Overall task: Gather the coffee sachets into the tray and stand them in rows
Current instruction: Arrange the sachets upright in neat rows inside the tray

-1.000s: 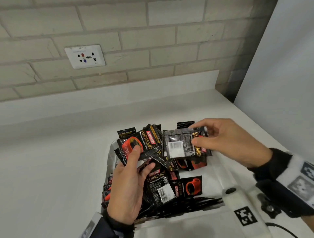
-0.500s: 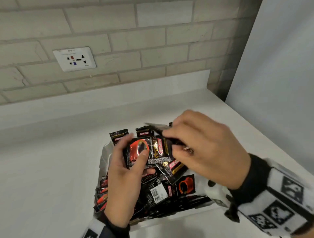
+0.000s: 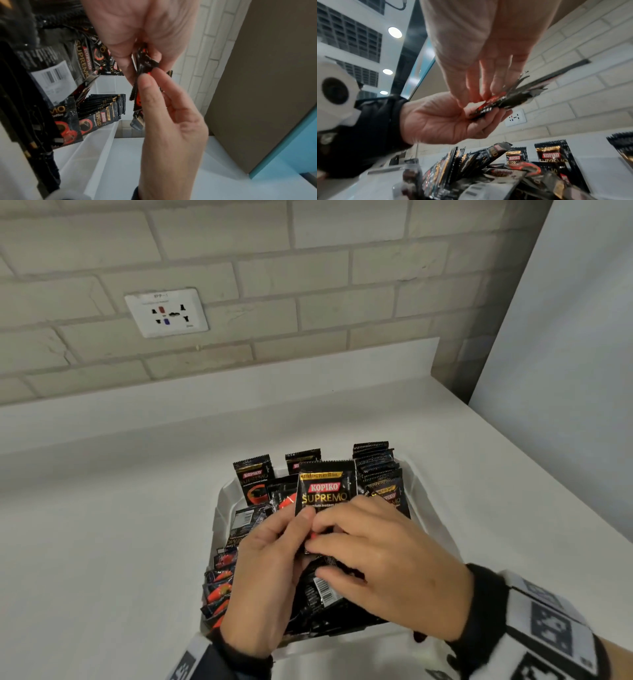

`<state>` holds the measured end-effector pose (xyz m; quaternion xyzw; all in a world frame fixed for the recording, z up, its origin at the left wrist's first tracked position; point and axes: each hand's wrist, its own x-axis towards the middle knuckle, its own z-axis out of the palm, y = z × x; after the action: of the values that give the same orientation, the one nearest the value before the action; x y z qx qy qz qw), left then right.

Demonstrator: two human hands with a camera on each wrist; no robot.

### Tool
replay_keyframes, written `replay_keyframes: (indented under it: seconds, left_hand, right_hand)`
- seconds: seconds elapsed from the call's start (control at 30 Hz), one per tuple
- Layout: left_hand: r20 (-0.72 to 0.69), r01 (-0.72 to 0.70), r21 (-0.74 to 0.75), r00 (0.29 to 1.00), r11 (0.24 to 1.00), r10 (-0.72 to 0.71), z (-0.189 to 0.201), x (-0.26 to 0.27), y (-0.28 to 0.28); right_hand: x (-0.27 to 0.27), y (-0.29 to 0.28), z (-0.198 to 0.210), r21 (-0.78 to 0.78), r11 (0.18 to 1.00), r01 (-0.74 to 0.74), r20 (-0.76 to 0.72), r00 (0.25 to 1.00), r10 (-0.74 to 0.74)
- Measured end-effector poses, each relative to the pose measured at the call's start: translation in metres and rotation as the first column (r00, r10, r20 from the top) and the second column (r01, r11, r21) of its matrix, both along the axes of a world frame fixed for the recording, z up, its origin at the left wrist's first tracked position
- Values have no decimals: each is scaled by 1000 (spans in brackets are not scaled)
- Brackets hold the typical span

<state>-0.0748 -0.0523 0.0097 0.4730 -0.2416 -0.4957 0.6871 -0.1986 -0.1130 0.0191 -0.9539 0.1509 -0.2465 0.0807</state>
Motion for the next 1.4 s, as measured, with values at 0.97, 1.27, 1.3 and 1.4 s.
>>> replay_keyframes:
  seconds: [0.97, 1.27, 1.3, 1.4]
  left_hand:
    - [177, -33, 75, 984, 997, 19, -11, 7, -8]
    - [469, 73, 64, 878, 995, -94, 4, -2, -6]
    - [457, 63, 64, 885, 996, -85, 2, -1, -5]
    - [407, 39, 75, 911, 996, -66, -3, 0, -3]
  right_hand:
    - [-44, -71, 55, 802, 592, -79, 354, 861, -366]
    - [-16, -56, 51, 593, 793, 140, -168, 985, -48]
    - [-14, -55, 51, 597, 790, 139, -166, 985, -48]
    - [-10, -55, 51, 601, 786, 144, -147, 987, -69]
